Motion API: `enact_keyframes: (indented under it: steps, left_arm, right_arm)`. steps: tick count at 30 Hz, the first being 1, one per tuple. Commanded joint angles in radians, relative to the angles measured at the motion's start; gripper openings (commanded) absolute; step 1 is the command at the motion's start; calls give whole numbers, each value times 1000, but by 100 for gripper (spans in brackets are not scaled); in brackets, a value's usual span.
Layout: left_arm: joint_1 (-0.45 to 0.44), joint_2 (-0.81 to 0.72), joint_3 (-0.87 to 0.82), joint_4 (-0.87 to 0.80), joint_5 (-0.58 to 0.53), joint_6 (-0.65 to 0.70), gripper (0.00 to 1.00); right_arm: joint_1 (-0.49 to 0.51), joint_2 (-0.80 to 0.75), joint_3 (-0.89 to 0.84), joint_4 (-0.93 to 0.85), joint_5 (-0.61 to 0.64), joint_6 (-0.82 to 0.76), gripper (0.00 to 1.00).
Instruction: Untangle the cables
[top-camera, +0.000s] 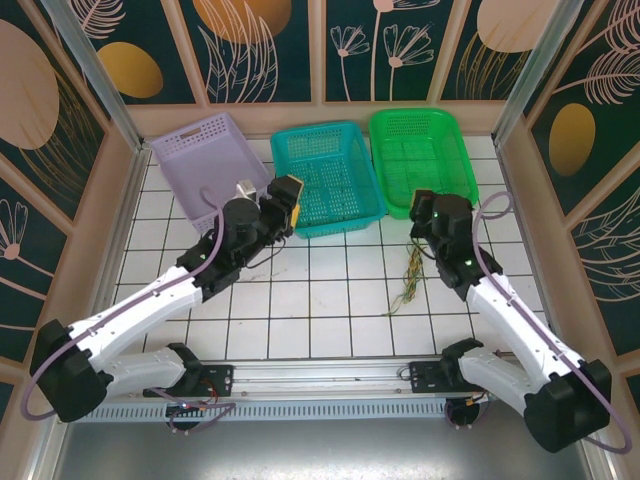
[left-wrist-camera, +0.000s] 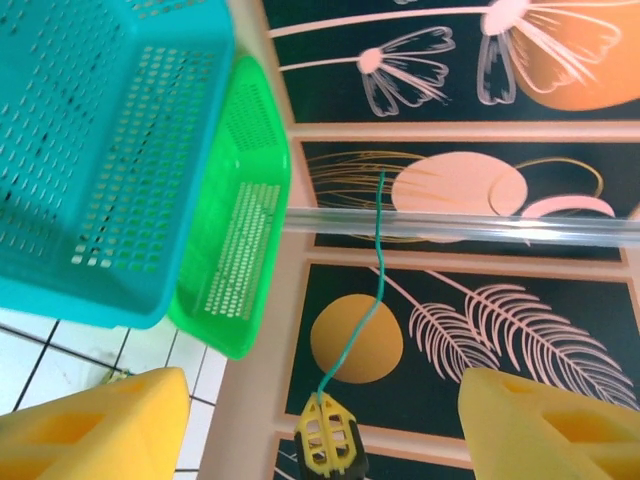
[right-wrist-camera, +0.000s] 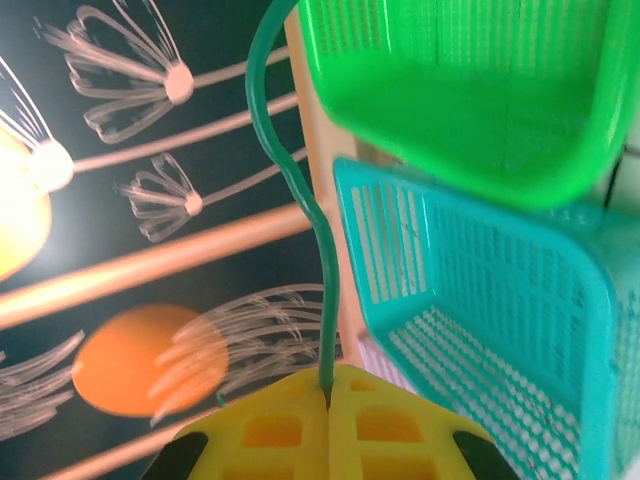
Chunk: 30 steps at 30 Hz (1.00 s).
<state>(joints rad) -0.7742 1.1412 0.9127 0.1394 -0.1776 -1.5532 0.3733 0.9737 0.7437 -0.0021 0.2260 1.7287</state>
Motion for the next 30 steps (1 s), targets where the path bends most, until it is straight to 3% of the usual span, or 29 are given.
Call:
enact_keyframes:
  steps: [1, 8, 18, 21, 23, 26, 30]
  left_arm:
    - [2, -63, 49, -159, -45, 174, 73]
    - [2, -150, 22, -236, -40, 234, 72]
    - [1, -163, 45, -255, -15, 259, 72]
    - [2, -153, 53, -253, 2, 268, 72]
    - [2, -143, 54, -256, 15, 273, 72]
    - [2, -125, 54, -251, 33, 276, 72]
    - [1, -90, 54, -235, 64, 279, 72]
  right_arm:
    - [-96, 47, 61, 52, -29, -49, 0]
    - [-263, 289, 219, -9, -86, -66, 0]
    - [-283, 659, 461, -97, -69, -41, 0]
    - [-297, 717, 491, -93, -121, -46, 44]
    - [-304, 707, 492, -84, -152, -74, 62]
    - [-310, 658, 502, -157, -156, -129, 75]
    - [-327, 519, 417, -218, -157, -164, 76]
